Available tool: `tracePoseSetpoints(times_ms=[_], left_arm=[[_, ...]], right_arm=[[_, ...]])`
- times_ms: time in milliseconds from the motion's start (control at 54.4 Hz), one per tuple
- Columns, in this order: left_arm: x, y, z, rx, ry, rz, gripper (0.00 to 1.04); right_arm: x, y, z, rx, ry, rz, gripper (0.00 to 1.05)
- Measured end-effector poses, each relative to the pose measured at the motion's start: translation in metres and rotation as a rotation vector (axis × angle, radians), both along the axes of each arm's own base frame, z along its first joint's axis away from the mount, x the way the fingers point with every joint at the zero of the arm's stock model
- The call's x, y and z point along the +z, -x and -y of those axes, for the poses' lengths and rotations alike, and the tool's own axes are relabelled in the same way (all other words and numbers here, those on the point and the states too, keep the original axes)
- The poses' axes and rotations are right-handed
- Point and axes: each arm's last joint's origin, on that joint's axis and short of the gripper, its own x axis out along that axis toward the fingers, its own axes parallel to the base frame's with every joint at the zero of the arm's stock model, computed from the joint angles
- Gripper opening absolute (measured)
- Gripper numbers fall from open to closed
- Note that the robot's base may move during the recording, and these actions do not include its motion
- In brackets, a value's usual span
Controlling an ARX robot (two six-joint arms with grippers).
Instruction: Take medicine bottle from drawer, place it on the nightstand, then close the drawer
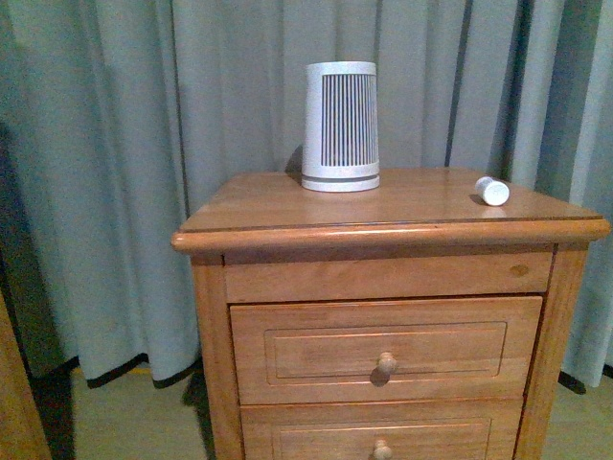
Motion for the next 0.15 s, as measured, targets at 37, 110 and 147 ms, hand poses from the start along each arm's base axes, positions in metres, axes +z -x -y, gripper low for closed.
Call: tracePoseSetpoints(times_ms=[37, 110, 147], left_arm=[[0.0000, 0.0000, 0.0000, 0.000, 0.000, 0.000, 0.98], [0.0000, 0.0000, 0.0000, 0.000, 0.000, 0.000, 0.98], [0.0000, 0.0000, 0.0000, 0.000, 0.000, 0.000, 0.98]], right_arm=[[0.0000, 0.0000, 0.0000, 0.000, 0.000, 0.000, 0.98], [0.0000, 0.0000, 0.0000, 0.000, 0.000, 0.000, 0.98], [0.0000, 0.0000, 0.0000, 0.000, 0.000, 0.000, 0.98]])
